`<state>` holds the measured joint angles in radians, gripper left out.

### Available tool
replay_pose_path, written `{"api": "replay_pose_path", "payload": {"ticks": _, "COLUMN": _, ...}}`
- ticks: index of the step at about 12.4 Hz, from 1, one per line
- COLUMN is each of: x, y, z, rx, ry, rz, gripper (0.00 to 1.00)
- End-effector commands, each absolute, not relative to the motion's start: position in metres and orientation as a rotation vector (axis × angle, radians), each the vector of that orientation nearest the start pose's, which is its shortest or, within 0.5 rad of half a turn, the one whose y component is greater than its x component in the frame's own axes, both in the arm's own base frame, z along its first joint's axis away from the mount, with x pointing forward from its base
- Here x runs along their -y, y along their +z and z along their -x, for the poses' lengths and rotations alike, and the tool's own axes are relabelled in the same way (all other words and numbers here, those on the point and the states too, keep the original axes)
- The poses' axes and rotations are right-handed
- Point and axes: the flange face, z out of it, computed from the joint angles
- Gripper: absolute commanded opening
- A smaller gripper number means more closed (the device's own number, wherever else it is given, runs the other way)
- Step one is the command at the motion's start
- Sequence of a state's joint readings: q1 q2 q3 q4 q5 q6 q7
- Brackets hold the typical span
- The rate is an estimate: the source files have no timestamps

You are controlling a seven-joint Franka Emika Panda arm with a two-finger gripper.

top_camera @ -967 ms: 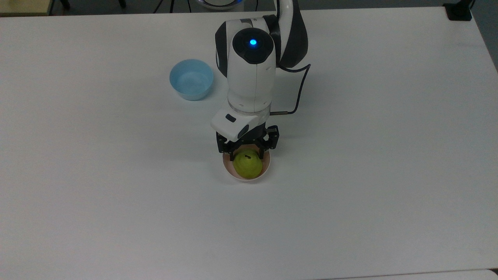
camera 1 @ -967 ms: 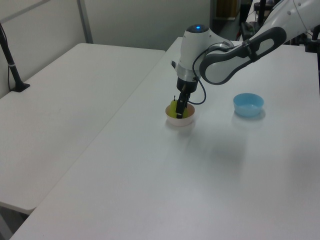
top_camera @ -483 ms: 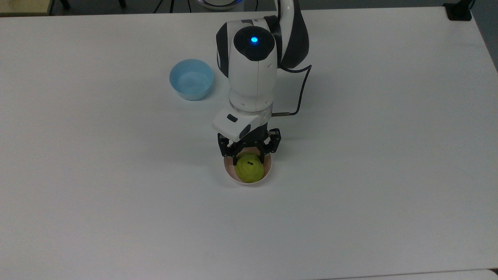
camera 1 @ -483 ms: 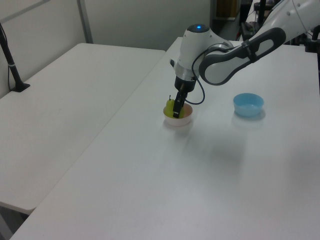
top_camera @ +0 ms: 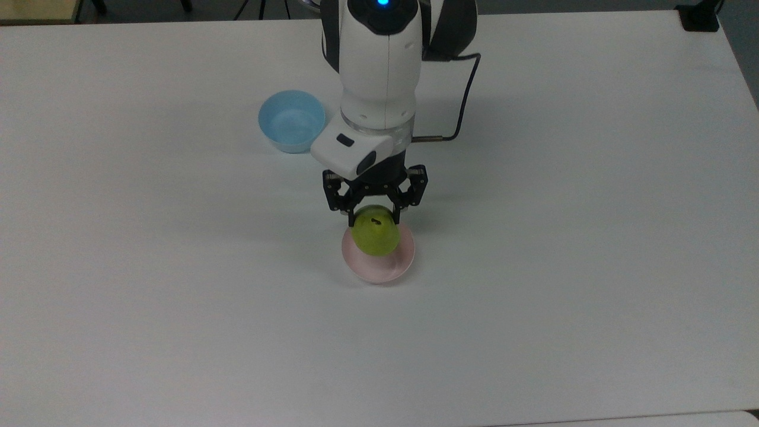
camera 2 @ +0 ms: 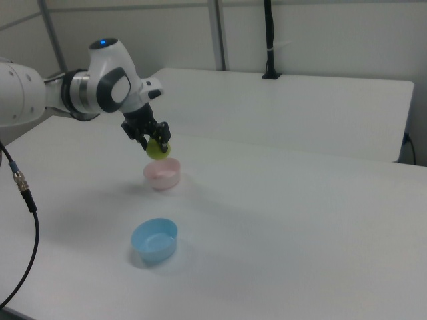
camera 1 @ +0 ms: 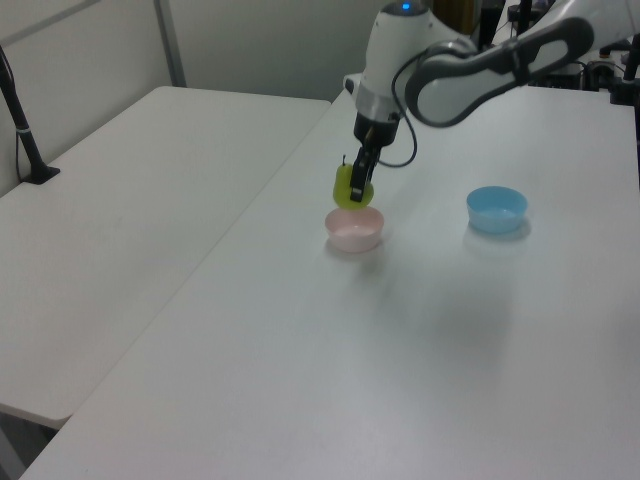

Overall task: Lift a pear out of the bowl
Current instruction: 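Lift the pear up out of the pink bowl, then carry the pear beside the pink bowl and lower it to the table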

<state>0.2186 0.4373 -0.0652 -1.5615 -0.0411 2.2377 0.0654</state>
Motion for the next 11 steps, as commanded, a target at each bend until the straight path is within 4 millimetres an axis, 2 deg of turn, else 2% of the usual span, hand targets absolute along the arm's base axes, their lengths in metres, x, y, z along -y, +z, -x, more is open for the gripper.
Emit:
{"api": "replay_pose_path", "payload": {"ticks": 1, "x": -0.079, "y": 0.469, "z": -0.677, "rx": 0.129, "ry": -0.396, "rz": 3.15, "gripper": 0.5}}
{"api": "replay_pose_path", "payload": {"ticks": 2, "x": -0.064, "y": 0.479, "z": -0.677, "rx": 0.099, "ry": -0.42, "rz": 3.15, "gripper": 0.5}}
{"api": "replay_pose_path", "payload": {"ticks": 3, "x": -0.042, "y": 0.481, "z": -0.679, "rx": 0.059, "ry": -0.427, "rz": 3.156, "gripper": 0.5}}
{"api": "replay_pose_path", "payload": {"ticks": 6, "x": 0.013, "y": 0.472, "z": -0.684, "rx": 0.097, "ry": -0.434, "rz": 3.184, "gripper": 0.5}}
{"api": "replay_pose_path", "payload": {"ticks": 7, "x": 0.026, "y": 0.466, "z": -0.688, "rx": 0.102, "ry": -0.465, "rz": 3.187, "gripper": 0.51}}
{"api": "replay_pose_path", "payload": {"ticks": 11, "x": 0.042, "y": 0.405, "z": -0.706, "rx": 0.086, "ry": -0.481, "rz": 3.202, "gripper": 0.51}}
